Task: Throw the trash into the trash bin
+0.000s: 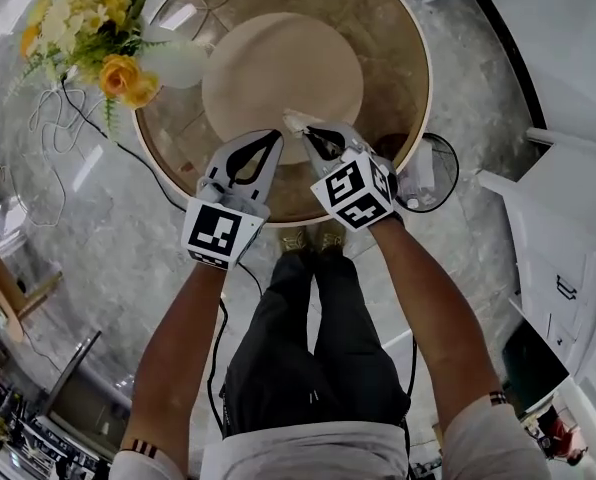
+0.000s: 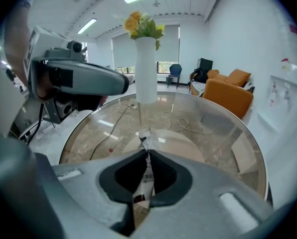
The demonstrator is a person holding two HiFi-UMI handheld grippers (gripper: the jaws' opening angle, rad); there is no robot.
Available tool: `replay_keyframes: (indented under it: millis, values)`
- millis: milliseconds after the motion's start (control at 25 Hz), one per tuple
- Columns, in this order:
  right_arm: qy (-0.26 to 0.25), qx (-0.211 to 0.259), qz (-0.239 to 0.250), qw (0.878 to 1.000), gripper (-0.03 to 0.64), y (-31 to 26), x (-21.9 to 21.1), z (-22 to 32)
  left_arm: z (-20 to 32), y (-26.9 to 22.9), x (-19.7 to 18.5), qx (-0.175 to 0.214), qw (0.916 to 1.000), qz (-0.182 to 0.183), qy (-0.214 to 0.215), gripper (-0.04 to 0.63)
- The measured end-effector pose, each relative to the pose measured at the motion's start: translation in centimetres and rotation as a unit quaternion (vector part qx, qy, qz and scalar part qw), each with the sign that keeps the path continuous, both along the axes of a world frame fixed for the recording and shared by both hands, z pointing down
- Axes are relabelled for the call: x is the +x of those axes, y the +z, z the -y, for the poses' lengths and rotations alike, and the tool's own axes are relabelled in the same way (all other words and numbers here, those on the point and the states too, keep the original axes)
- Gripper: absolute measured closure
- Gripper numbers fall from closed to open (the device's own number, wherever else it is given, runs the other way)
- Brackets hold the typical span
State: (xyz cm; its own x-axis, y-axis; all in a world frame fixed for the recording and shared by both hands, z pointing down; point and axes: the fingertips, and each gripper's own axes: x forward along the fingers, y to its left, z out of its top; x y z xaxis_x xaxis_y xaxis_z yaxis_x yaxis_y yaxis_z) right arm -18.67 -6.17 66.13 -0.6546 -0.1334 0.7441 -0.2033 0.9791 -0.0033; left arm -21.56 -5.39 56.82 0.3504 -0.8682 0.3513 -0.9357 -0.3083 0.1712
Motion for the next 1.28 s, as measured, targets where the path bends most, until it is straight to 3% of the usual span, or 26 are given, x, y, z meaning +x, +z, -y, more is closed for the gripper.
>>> replay_keyframes:
  millis: [280,520,880,1280]
  values:
    - [0.121,0.022,0.089,0.988,0.607,-6.1,5.5,1.3,1.6,-2.5,5.0,0.026,0.9990,-0.025,0.029,0.595]
    - [0.224,0.050,0.113,0.967,0.607,-9.2,14.2,2.8,3.7,-4.7,11.5,0.042,0.9961,-0.047,0.062,0.595]
    - [0.319,0.052,0.080,0.943,0.606,-6.8,28.2,4.7,5.9,-5.1,21.6,0.040,0.9904,-0.055,0.121,0.595]
    - [0.324,0.013,0.027,0.946,0.603,0.1,37.0,6.2,8.8,-1.8,32.8,0.028,0.9805,-0.052,0.187,0.595]
